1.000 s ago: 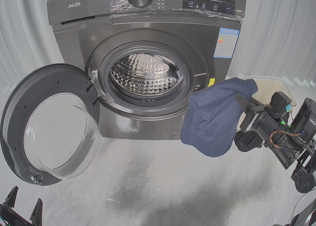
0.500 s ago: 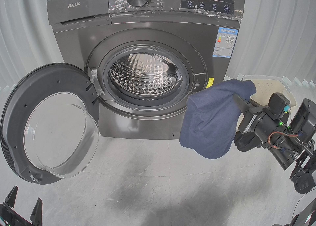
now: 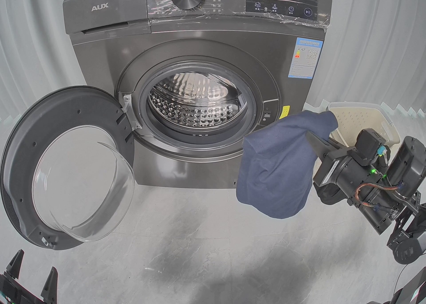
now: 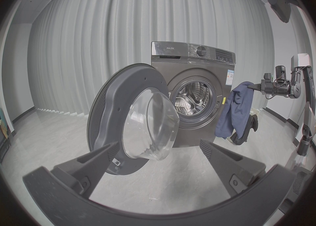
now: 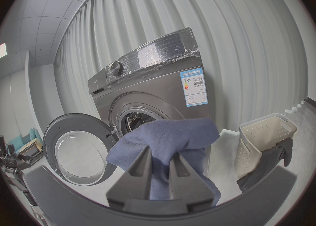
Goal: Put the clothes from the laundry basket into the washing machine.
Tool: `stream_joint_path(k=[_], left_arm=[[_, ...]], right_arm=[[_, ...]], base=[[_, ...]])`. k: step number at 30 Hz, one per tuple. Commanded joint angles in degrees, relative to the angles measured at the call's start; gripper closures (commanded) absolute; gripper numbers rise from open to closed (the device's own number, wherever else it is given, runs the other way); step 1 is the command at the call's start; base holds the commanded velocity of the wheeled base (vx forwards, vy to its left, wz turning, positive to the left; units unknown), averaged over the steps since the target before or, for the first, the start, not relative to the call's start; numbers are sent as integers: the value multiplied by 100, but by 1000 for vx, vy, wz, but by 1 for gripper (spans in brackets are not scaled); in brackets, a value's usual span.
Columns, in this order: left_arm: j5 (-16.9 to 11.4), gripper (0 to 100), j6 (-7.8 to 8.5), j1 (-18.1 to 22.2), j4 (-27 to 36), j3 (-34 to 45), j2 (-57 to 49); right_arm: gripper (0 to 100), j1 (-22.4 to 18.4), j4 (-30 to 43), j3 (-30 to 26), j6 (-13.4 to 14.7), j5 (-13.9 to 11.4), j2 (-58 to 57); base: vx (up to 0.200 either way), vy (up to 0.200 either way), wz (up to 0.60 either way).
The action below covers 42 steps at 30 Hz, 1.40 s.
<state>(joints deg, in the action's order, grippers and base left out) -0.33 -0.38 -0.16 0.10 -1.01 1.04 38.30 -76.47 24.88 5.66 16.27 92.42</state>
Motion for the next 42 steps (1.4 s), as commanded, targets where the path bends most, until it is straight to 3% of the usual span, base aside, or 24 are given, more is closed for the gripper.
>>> stream_joint_path(k=[1,5,7,13,23,24,26,27,28,29,31,34,35,36,38,39,40,42], left_arm=[[-11,0,55,16,-10,92,-104],[-55,0,108,7,-10,84,-104],[-73,0,222,7,-10,92,-104],[-20,0,73,7,8,92,-104],[-64,0,152,16,-71,92,-104],[-134,0,29,16,-229,-110,-104],[-398,0,-68,33,-361,-734,-25],[-477,0,-76,42,-353,-866,11],[-758,0,-68,33,-229,-1164,257],[-811,0,-59,33,-203,-1191,309],[-1241,0,-15,16,-62,-1164,714],[-2173,0,-6,-19,-106,-910,1364],[-2208,0,-6,-19,-115,-901,1399],[-2621,0,3,-28,-282,-848,1909],[-2885,0,38,-28,-625,-795,2463],[-2885,0,38,-28,-625,-795,2463],[-3043,0,161,-72,-1100,-787,3078],[-3061,0,275,-204,-1513,-830,3667]], right_arm=[[100,151,-17,184,-3,16,312],[100,327,-43,237,85,51,409],[100,336,-70,228,155,69,426],[100,345,-70,228,155,69,435],[100,529,-78,500,155,69,804],[100,617,-87,685,217,78,901],[100,643,-105,931,340,139,1085],[100,643,-105,992,366,166,1129],[100,635,-105,1212,419,289,1252],[100,643,-105,1247,428,315,1270],[100,635,-96,1511,436,394,1393],[100,608,-105,1739,463,385,1586],[100,608,-105,1748,471,385,1595],[100,626,-114,1880,568,359,1718],[100,635,-166,2073,665,385,1885],[100,635,-166,2073,665,385,1885],[100,643,-184,2188,674,385,2008],[100,670,-184,2223,674,368,2070]], base=[[0,0,0],[0,0,0],[0,0,0],[0,0,0],[0,0,0],[0,0,0],[0,0,0],[0,0,0],[0,0,0],[0,0,0],[0,0,0],[0,0,0],[0,0,0],[0,0,0],[0,0,0],[0,0,0],[0,0,0],[0,0,0]])
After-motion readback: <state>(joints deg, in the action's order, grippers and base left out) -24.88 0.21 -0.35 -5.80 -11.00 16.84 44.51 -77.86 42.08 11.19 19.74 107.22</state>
